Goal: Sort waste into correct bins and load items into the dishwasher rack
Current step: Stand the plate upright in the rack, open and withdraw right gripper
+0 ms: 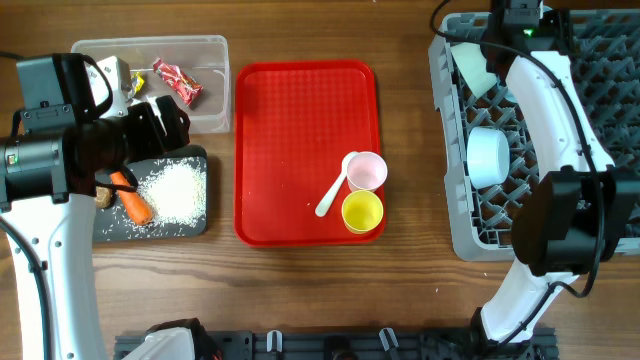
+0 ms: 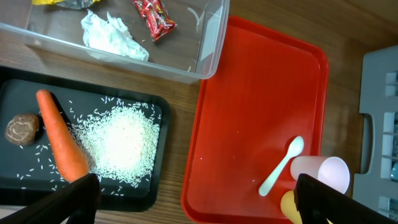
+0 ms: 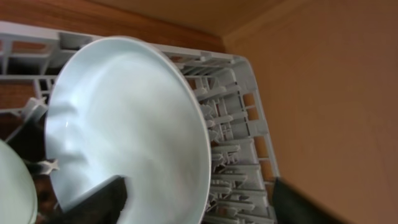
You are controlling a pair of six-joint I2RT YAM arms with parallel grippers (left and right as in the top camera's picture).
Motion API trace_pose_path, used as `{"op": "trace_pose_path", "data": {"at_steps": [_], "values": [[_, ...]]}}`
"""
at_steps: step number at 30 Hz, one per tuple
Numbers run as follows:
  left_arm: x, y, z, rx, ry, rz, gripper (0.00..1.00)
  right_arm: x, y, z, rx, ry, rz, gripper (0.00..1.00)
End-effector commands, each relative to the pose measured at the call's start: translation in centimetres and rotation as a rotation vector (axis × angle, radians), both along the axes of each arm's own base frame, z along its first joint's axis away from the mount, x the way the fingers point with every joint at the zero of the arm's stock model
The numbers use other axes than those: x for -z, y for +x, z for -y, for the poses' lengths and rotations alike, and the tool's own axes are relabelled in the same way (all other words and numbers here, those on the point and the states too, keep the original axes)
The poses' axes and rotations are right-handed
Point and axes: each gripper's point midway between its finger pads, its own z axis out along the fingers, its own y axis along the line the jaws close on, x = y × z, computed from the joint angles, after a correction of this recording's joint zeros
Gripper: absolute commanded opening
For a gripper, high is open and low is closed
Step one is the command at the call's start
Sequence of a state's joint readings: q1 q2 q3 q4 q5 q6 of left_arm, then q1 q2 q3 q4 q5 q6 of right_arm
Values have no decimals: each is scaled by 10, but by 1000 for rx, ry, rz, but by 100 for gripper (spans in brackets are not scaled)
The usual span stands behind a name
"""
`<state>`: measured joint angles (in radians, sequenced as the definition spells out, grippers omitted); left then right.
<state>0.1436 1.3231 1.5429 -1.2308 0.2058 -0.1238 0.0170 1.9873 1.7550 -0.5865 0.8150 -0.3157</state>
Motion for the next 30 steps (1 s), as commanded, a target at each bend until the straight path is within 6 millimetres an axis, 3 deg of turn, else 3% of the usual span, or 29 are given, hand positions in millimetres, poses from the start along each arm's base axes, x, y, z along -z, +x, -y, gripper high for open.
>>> {"op": "trace_pose_path", "data": {"at_steps": [1,6,10,11,14,18,19,20,24,30], "values": [[-4,1,-3,4,16,14,100,8,3,-3,17,26,25,100],[-4,1,-3,4,16,14,100,-22,-2,1,120,93,213,100],[-4,1,-3,4,16,14,100,-62,-6,-32,-26,237,272,100],[-4,1,-3,4,16,14,100,-68,-10,-46,-81,288,264,100],[-4,1,-3,4,16,14,100,-73,-40,-118,-315,552,159,100],[-4,1,-3,4,16,14,100,-74,-98,-220,-657,1007,-53,100],[-4,1,-3,4,16,14,100,-74,-107,-233,-711,1068,-95,100],[-4,1,-3,4,16,14,100,-68,-118,-243,-732,1128,-148,100],[-4,1,-3,4,16,14,100,-33,-137,-240,-596,1194,-263,96],[-4,1,-3,4,16,14,100,62,-172,-243,-412,1264,-444,84]]}}
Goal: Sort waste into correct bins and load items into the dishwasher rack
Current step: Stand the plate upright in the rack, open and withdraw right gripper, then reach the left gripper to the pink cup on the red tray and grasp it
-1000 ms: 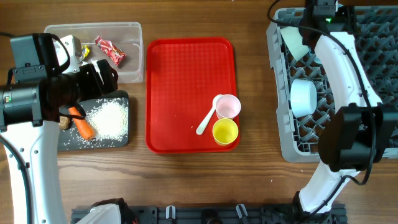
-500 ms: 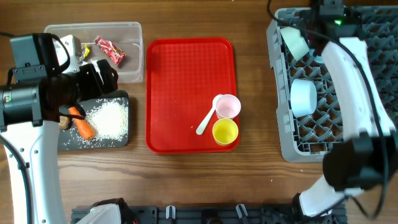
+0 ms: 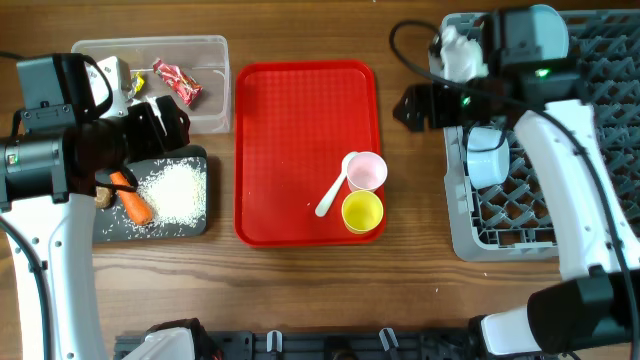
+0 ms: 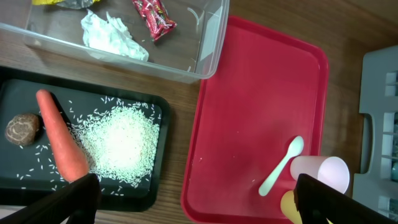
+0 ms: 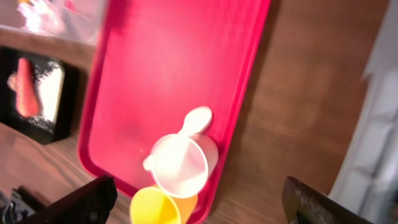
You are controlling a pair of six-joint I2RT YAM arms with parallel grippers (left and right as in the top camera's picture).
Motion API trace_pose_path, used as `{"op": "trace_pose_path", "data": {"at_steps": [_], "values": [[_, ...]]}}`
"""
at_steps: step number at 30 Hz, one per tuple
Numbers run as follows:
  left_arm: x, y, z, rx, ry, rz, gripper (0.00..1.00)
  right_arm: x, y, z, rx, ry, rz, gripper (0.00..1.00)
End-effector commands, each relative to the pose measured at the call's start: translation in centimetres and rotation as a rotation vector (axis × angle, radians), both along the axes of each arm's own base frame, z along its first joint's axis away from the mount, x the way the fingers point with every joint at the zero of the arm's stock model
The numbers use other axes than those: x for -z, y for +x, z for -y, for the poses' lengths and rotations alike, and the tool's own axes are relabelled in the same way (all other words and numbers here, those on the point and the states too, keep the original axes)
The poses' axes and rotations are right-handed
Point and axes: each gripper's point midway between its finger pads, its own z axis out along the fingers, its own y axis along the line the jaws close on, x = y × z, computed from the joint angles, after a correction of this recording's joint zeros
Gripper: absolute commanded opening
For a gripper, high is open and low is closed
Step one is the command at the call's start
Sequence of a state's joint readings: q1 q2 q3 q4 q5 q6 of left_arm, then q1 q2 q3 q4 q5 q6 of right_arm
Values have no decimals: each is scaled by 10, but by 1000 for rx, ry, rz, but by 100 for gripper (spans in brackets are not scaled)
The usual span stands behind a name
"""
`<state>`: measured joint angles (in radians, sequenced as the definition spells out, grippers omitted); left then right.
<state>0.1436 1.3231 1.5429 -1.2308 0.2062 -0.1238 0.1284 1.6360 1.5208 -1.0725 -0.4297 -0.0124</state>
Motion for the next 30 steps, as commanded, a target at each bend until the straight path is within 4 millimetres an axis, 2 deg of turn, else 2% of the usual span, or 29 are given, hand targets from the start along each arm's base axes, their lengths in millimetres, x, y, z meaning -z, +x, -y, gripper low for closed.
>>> {"op": "trace_pose_path", "data": {"at_steps": [1,2,4,8,16,18,20,23,25,27,29,30], "values": [[-4,1,-3,4,16,14,100,49,-26,-7,9,25,-149,82],[-4,1,-3,4,16,14,100,57,-29,-7,9,23,-161,79],[-4,1,-3,4,16,14,100,58,-28,-7,8,25,-153,79],[-4,1,-3,4,16,14,100,40,-23,-17,-22,43,-64,79],[-7,6,-4,2,22,39,100,42,-31,-30,-63,11,-65,79],[-9,10,-4,0,18,57,100,34,-30,-30,-62,17,-37,79],[-17,17,7,10,-55,98,100,22,-30,-27,-53,20,0,79],[-36,36,47,79,-282,166,100,-7,-32,-13,-16,-4,100,80],[-31,51,80,186,-322,168,100,-29,-38,-1,15,-35,178,84],[-10,64,118,282,-333,117,100,-45,-45,13,88,-78,222,86],[26,74,163,388,-333,33,100,-55,-50,31,180,-130,252,87],[51,76,189,455,-322,-15,99,-60,-53,40,221,-148,264,87]]}}
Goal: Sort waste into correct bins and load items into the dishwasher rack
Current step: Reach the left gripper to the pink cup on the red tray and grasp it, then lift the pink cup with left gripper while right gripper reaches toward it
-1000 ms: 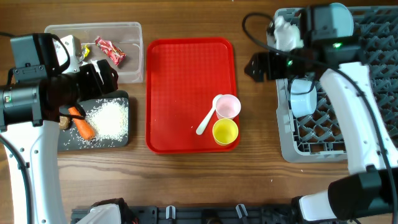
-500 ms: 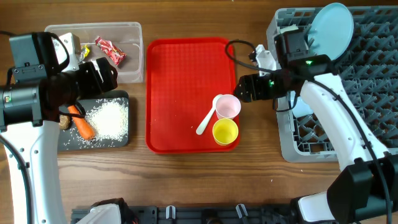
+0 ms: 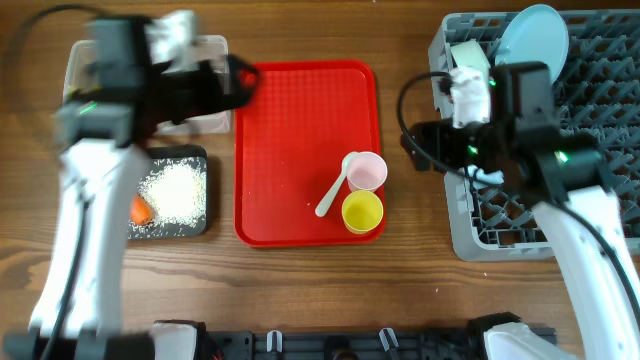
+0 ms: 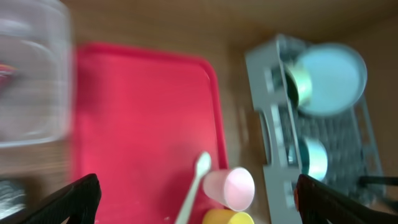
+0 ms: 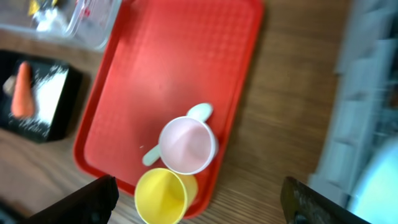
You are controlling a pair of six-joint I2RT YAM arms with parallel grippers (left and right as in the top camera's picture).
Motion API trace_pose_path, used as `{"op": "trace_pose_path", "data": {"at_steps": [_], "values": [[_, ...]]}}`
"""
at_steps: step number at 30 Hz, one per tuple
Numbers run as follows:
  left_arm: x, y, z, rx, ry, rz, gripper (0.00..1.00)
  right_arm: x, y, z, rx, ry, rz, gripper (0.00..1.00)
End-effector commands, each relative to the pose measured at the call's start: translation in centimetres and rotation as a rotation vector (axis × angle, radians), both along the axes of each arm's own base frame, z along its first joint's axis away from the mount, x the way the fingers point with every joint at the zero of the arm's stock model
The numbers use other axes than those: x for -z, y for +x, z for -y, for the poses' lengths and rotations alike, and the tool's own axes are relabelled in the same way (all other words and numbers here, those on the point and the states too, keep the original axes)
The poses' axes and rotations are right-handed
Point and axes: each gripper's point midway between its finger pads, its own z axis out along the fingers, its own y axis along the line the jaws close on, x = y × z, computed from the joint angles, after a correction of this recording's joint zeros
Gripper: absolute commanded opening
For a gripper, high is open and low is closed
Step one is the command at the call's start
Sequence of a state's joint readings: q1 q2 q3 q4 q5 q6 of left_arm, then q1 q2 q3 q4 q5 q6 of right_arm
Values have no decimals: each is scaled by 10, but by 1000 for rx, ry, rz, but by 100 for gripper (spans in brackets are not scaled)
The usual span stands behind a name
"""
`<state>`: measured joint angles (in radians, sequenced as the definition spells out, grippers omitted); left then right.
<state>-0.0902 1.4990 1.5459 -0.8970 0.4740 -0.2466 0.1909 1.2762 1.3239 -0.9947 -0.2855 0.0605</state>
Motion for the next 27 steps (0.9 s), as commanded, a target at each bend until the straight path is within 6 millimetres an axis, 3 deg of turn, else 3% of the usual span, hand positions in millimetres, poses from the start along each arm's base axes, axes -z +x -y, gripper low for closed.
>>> {"op": "trace_pose_path", "data": {"at_steps": [1,5,7,9,11,17,19,21,22,27], "values": [[71,6,82,207,6,-151,99,-15,-4,37,186,-80,50,88],[169,-3,150,349,82,-304,97,-17,-9,59,252,-84,41,88],[200,-15,170,396,107,-361,96,-16,-10,67,277,-87,31,88],[214,-21,177,414,126,-380,96,-15,-9,71,288,-88,29,88],[220,-22,176,406,172,-375,95,-15,-9,72,291,-89,29,88],[226,-21,167,377,234,-381,65,-14,-9,72,291,-89,25,88],[227,-21,165,372,243,-381,41,-14,-9,72,291,-90,24,88],[227,-21,165,372,244,-382,9,-13,-8,72,291,-90,21,88],[227,-21,165,372,245,-383,4,-13,-8,72,291,-90,19,88],[218,-19,160,361,235,-378,4,-12,-8,70,286,-84,14,88]]}}
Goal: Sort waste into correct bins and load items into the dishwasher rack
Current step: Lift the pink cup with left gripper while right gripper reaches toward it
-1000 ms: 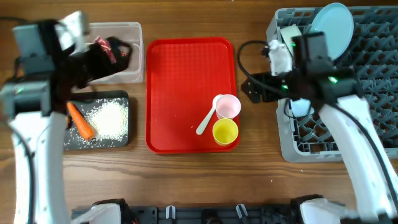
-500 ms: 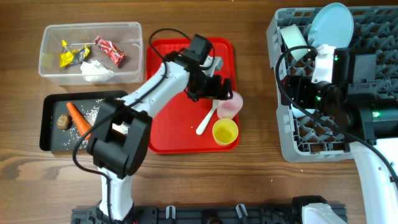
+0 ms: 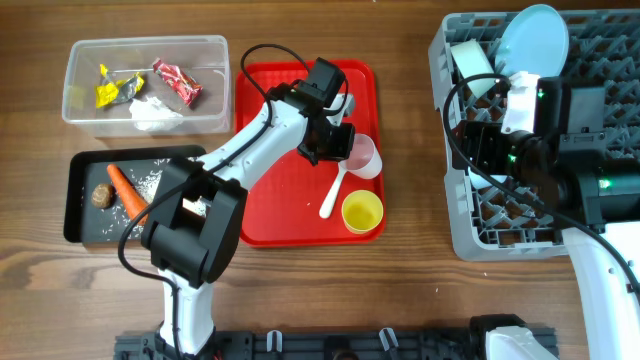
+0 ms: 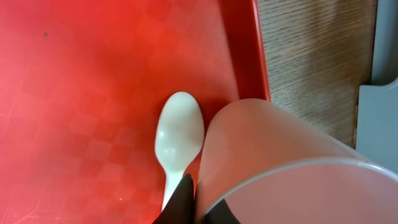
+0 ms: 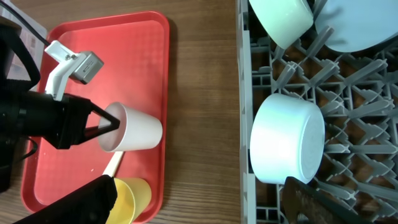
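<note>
My left gripper [image 3: 338,148] reaches across the red tray [image 3: 270,110] and is shut on the rim of the pink cup [image 3: 363,156]. One finger is inside the cup and one outside. The cup [image 5: 135,129] is tipped on its side with its mouth facing the gripper [image 5: 107,124]. In the left wrist view the cup wall [image 4: 267,143] fills the right side, pinched at the gripper [image 4: 195,198]. Beside it lie a white spoon [image 3: 331,194] and a yellow cup [image 3: 362,211]. My right gripper [image 5: 199,186] hangs open and empty at the left edge of the grey dishwasher rack [image 3: 456,215].
The rack holds a blue plate [image 3: 533,35], a white bowl [image 5: 287,140] and another pale cup [image 5: 280,22]. A clear bin [image 3: 70,95] with wrappers and a tissue sits far left. Below it a black tray [image 3: 80,215] holds a carrot, a mushroom and rice.
My left gripper was open and high over the tray's far left end. Now it is low at the tray's right side, shut on the pink cup, which is tipped over. My right arm shifted slightly right.
First my left gripper hung open above the black tray while my right was at the blue plate in the rack's far corner. Then the right hung over the table beside the tray, plate left standing. The left arm then appeared over the tray, and now grips the pink cup.
</note>
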You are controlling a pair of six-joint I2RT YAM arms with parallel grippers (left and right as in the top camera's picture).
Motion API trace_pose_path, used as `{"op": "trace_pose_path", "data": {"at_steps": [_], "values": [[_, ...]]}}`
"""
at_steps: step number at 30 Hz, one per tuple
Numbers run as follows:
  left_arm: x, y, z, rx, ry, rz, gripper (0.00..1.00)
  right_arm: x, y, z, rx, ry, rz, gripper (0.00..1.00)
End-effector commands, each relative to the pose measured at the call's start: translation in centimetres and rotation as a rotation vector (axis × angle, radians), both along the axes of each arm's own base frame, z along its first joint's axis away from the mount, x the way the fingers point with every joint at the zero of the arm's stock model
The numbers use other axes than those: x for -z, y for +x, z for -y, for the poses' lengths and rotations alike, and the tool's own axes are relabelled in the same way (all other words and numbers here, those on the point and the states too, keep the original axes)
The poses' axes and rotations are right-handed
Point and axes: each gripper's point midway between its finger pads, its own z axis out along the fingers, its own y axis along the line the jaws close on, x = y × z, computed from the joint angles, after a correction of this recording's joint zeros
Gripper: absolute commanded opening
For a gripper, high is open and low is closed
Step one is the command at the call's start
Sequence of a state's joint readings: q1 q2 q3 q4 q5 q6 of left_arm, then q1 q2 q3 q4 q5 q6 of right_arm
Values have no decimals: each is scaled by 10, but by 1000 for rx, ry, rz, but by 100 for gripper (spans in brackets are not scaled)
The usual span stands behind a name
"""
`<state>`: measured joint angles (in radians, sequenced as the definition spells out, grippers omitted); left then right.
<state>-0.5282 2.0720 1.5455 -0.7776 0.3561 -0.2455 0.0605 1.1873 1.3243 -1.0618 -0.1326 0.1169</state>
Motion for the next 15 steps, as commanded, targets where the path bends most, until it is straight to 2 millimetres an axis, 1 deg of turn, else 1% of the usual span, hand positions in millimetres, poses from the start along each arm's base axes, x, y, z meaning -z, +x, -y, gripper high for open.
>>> {"op": "trace_pose_path", "data": {"at_steps": [1,4,6,7,8,10,13,15], "values": [[-18,6,-8,-18,-16,21,4,1,1,0,13,15,-9,88],[-56,4,-20,-45,-141,-12,4,6,5,-15,-43,84,-32,88],[-85,2,-29,-20,-273,-27,4,11,12,-31,-110,146,-49,88],[-116,0,-38,8,-432,-40,4,14,18,-47,-194,209,-54,88],[-128,-1,-41,25,-502,-43,4,14,20,-58,-253,249,-51,88],[-160,-2,-51,66,-693,-39,4,11,23,-85,-432,357,-27,91],[-184,-2,-68,97,-854,-14,4,3,26,-117,-646,534,24,95],[-198,-5,-71,129,-937,8,4,-9,25,-134,-791,672,83,96]]}}
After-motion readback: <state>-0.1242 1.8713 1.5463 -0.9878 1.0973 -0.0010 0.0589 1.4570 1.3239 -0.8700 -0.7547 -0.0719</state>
